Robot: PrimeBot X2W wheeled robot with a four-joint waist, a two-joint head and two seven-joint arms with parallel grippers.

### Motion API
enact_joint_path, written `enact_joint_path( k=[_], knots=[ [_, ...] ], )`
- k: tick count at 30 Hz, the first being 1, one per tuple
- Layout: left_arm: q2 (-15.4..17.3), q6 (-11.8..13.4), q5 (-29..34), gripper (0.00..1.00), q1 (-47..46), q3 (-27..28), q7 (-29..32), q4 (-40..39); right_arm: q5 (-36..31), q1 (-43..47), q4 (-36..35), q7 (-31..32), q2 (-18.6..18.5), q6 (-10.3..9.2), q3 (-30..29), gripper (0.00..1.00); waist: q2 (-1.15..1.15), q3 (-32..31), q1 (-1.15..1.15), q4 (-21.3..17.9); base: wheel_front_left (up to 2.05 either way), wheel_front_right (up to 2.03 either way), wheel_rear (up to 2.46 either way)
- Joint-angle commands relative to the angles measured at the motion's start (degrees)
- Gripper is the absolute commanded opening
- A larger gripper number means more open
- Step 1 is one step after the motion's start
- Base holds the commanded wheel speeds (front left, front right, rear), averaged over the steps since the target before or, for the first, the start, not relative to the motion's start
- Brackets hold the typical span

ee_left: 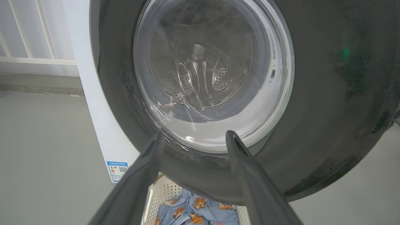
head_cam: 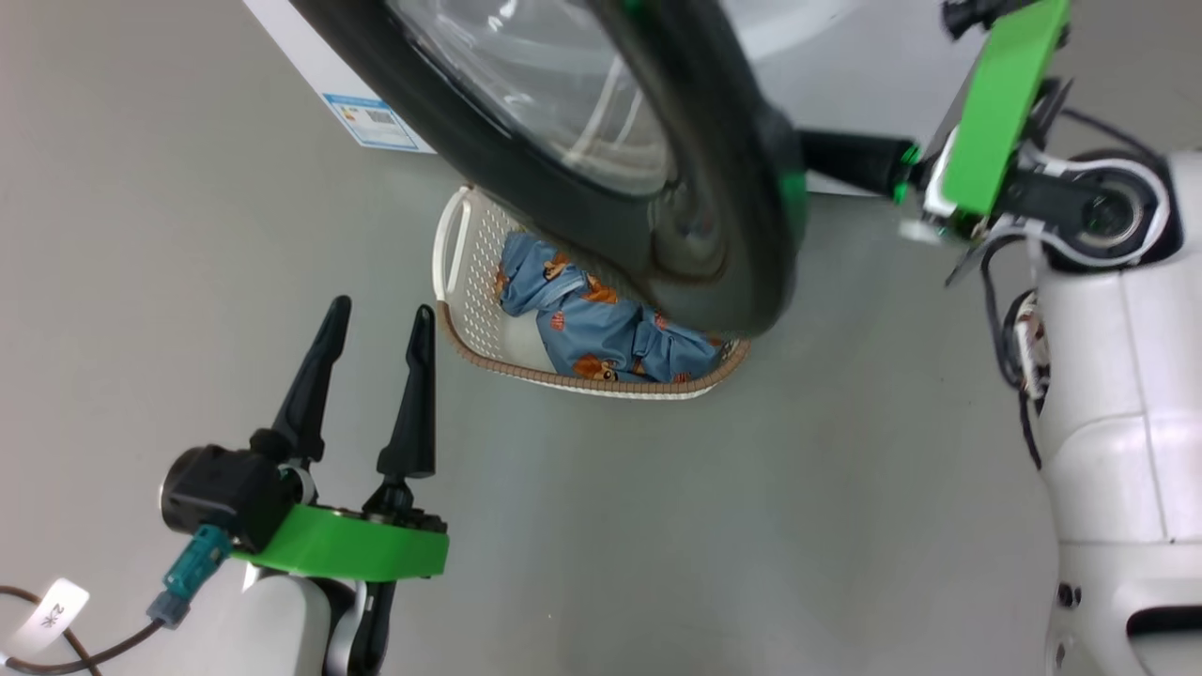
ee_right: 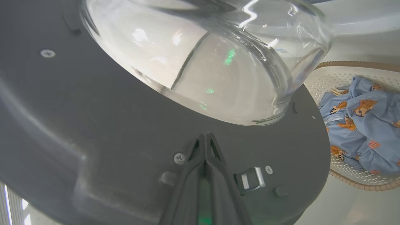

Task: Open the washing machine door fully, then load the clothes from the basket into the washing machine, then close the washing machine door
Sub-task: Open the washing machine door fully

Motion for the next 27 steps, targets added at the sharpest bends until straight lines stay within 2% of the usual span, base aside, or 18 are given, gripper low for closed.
enact_joint_path(
  k=[1,9,19,27],
  knots=[
    [1.12,-0.43,0.30,1.00,0.79,2.07,-0.31,-0.94,1.20,1.13,-2.22,0.45,1.81,0.42,2.09,0.00,0.00,-0.49,0.00,0.16,0.00,0.00,0.00],
    [1.12,-0.58,0.59,1.00,1.81,2.54,-0.31,-0.28,9.36,5.47,-1.65,-6.17,1.86,0.42,14.85,0.00,0.00,-2.54,0.00,0.07,0.00,0.00,0.00],
    [1.12,-0.61,0.70,1.00,2.40,3.15,-0.31,0.53,20.10,4.64,2.48,-17.66,1.87,0.42,30.72,0.00,0.00,-4.06,0.00,0.34,0.00,0.00,0.00],
    [1.12,-0.59,0.97,1.00,3.05,4.82,-0.31,0.83,25.01,4.40,4.10,-22.32,1.87,0.42,36.17,0.00,0.00,-5.76,0.00,-0.24,0.00,0.00,0.00]
  ],
)
